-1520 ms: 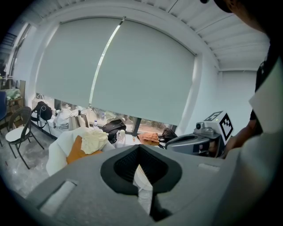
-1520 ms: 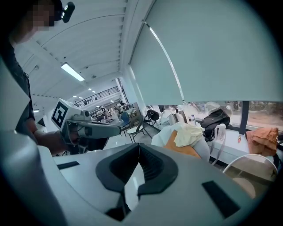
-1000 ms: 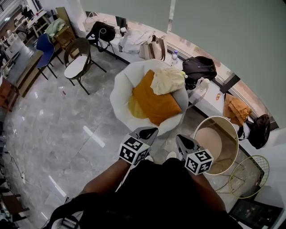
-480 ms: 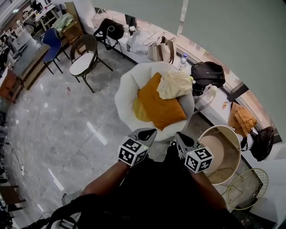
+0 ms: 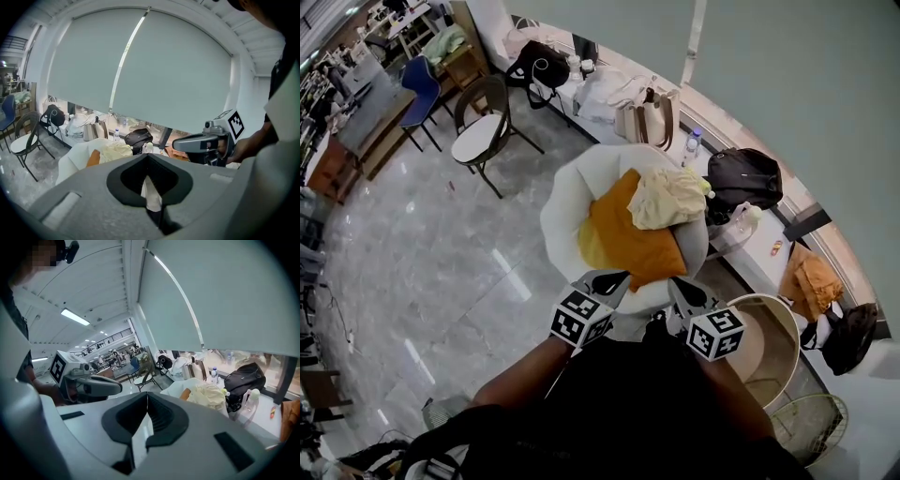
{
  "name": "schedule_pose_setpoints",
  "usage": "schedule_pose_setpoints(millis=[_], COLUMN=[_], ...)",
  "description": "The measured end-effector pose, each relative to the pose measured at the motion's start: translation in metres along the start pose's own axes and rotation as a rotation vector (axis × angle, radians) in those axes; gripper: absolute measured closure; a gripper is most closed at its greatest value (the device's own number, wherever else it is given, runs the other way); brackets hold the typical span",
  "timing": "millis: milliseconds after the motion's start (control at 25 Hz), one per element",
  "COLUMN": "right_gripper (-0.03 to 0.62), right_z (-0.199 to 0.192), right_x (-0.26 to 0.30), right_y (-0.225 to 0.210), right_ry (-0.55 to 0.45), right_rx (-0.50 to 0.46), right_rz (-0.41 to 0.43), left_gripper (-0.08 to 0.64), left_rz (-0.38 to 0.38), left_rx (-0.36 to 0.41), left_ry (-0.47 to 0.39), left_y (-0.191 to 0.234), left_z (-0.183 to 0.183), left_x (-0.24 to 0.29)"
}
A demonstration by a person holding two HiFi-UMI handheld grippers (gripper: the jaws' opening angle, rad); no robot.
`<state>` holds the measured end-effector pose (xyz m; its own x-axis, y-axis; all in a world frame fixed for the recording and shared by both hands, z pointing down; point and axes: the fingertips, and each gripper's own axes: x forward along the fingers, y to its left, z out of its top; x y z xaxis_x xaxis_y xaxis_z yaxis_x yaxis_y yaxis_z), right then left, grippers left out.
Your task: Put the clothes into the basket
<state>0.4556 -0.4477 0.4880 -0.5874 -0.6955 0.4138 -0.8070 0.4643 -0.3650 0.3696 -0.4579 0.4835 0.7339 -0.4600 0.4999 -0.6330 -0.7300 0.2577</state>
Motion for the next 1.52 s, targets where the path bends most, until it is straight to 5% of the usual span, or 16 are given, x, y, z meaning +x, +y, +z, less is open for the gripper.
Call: schedule_pose_setpoints(millis=[360,800,1200,1520], right_gripper=[0.577,0.575,0.574,0.57], right_z=[0.037,0.027,-0.004,-0.097], right_x=[0.029,0.093,0.167,0.253], right_y=[-0.106,-0.212,-0.261,-0.305], right_ry=[0.051,0.171,0.29,0.524], right_rx=[-0.042,-0.072,-0.149,-0.286], right_rz=[0.053,0.068,-0.039,-0.065], left_gripper=[0.56,0.56,0.56,0.56], left_rz=[0.109,0.198,0.165,0.158], left_rx=[-0.05,-0.096,-0.188,-0.243], left_ry=[0.02,0.064,0.131,0.215], left_y=[0.032,0.064,0.116,0.166], left_z=[0.051,0.074,0.037,-0.017], left_x=[0.093,0.158,0.192,0.228])
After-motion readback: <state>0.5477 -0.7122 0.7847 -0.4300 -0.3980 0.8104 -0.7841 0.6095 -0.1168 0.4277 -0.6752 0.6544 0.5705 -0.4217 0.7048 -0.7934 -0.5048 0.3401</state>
